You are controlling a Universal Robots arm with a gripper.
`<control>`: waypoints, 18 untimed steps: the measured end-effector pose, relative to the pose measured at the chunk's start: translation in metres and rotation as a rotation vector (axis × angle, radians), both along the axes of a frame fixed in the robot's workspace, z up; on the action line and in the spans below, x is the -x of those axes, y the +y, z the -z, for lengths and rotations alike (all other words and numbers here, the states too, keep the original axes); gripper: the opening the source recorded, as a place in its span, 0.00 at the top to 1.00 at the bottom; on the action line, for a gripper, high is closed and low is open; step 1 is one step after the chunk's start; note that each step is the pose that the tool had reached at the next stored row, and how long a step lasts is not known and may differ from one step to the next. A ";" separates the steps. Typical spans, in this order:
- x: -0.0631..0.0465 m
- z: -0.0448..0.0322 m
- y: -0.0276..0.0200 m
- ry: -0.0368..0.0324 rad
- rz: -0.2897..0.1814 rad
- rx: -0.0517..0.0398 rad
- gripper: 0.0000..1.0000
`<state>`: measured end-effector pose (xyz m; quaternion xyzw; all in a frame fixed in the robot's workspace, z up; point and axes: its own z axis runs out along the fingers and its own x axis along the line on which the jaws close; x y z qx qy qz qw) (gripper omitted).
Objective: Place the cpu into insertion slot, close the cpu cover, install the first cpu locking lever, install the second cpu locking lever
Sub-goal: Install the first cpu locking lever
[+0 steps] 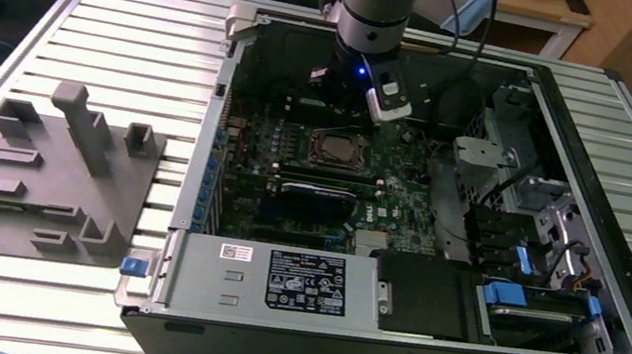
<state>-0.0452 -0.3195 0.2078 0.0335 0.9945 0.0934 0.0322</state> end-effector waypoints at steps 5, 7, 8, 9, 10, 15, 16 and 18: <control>-0.003 0.0006 0.0000 -0.0001 0.000 0.0001 0.89; -0.004 0.0009 0.0000 -0.0001 0.001 0.0000 0.89; -0.004 0.0010 0.0000 -0.0001 0.001 0.0000 0.89; -0.004 0.0013 0.0000 -0.0001 0.002 -0.0001 0.89; -0.004 0.0015 0.0000 -0.0001 0.003 -0.0001 0.89; -0.005 0.0027 0.0000 -0.0001 0.019 0.0001 0.89; -0.005 0.0029 0.0000 -0.0001 0.030 0.0001 0.89; -0.005 0.0033 0.0000 -0.0001 0.054 0.0000 0.89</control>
